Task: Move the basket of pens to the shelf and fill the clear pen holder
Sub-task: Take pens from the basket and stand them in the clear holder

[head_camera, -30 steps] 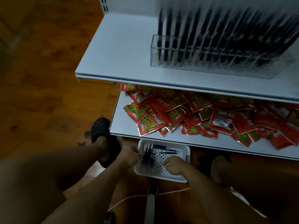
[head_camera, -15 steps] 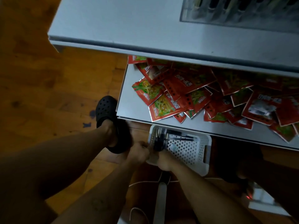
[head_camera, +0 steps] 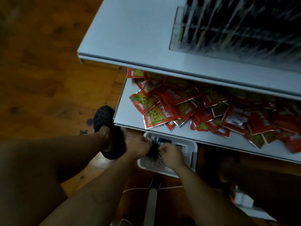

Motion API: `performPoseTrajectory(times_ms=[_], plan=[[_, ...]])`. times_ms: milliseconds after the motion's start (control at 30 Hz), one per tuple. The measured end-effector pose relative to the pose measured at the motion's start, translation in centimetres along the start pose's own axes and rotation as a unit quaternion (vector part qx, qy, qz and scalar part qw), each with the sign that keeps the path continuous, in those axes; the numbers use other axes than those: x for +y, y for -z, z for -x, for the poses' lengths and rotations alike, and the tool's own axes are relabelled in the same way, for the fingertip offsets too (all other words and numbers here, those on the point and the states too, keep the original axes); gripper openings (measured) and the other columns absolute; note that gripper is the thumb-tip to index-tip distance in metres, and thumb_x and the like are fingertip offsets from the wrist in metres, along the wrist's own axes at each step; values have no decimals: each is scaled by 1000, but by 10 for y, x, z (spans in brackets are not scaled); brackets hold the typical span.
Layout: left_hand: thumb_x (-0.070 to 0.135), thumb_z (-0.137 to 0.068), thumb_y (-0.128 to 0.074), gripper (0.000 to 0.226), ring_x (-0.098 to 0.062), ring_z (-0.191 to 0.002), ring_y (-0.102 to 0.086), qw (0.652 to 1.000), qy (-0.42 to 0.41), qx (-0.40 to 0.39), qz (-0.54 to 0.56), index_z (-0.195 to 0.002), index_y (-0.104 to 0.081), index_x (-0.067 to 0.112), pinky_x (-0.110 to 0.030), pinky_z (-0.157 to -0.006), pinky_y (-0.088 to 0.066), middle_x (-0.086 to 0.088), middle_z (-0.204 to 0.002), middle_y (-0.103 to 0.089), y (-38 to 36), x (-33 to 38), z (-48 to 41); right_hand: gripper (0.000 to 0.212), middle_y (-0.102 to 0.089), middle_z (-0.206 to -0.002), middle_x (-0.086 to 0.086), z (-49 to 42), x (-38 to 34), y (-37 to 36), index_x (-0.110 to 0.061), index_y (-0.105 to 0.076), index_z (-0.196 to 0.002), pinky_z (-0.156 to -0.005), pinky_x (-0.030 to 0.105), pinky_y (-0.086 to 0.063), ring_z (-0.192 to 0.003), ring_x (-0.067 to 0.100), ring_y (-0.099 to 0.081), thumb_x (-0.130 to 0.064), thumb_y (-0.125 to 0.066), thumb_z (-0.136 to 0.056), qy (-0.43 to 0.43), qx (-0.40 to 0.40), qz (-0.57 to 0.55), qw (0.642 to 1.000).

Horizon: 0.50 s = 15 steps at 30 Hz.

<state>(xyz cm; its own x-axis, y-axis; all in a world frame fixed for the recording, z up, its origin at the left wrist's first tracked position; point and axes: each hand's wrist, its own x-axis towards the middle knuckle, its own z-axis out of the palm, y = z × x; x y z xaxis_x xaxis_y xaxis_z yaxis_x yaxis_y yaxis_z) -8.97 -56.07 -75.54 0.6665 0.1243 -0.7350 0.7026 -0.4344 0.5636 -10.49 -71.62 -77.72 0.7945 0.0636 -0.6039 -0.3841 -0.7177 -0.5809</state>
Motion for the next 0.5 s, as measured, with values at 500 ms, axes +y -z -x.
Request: performPoseTrajectory(times_ms=[500], plan=[[32,-92,-57,22,-24,-90,-63,954,-253,101,-123,-103,-65,16,-28,-72,-46,-8,-102,-68,88,161,127,12,-63,-76,3,111,-98,164,-3,-69,-100,-63,12,-48,-70,10,-60,-7,-63,-92,168,84,-158,970]])
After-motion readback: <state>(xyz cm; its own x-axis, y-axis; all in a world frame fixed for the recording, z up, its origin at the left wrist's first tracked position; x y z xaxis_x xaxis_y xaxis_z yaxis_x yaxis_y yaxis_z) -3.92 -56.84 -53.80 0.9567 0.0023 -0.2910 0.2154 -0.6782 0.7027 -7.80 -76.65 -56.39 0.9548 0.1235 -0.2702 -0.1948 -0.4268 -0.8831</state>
